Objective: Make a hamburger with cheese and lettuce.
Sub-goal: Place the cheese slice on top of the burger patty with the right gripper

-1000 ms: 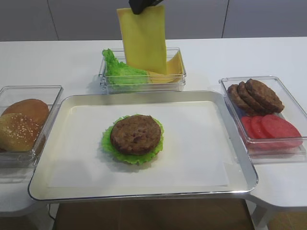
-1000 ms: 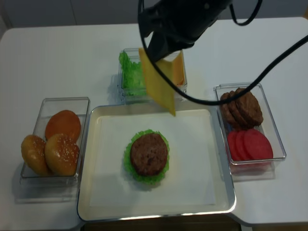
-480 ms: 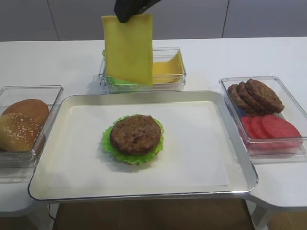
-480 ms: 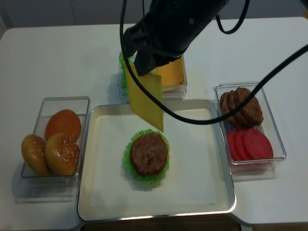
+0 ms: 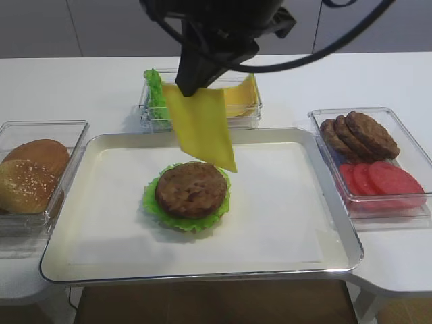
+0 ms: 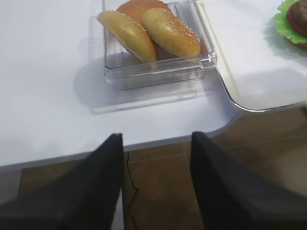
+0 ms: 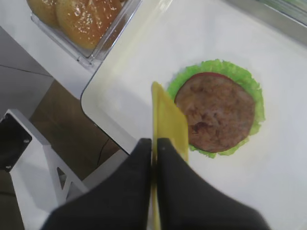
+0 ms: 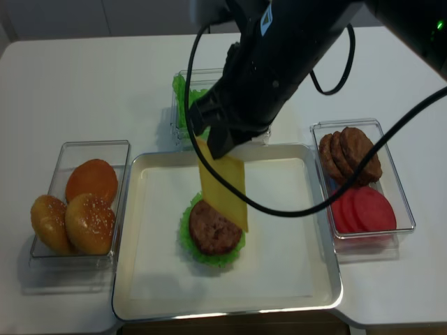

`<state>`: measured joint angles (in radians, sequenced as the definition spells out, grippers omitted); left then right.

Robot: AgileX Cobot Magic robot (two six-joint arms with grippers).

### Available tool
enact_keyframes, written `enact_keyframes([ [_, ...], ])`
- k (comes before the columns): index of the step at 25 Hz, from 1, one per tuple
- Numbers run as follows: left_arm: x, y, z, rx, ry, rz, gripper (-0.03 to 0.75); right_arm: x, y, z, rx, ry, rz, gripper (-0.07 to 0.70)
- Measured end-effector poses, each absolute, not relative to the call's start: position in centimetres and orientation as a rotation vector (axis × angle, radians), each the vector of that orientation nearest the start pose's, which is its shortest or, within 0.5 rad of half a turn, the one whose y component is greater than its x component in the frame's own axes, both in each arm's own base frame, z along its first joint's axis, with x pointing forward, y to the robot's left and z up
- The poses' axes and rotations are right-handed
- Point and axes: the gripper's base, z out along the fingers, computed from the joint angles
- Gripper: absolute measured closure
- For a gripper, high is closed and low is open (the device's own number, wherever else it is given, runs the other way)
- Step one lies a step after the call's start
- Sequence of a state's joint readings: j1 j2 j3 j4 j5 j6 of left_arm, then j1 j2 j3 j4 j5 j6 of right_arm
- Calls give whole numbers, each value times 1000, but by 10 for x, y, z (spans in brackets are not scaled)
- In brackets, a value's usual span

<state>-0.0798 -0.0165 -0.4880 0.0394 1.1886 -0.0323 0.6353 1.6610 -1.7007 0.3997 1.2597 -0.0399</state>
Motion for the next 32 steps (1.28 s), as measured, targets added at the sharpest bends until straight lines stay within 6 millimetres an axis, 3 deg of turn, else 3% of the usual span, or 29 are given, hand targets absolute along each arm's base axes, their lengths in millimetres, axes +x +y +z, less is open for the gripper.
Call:
enact_keyframes([
  [12,-12,4,264,46,2167,-16,373,259,238,371,-884,2631,786,591],
  [23,-12,4,264,46,2167,-16,373,260,264,344,-968,2684,811,591],
  [32,-12,4,264,46,2167,-16,373,270,270,325,-997,2720,775,591],
])
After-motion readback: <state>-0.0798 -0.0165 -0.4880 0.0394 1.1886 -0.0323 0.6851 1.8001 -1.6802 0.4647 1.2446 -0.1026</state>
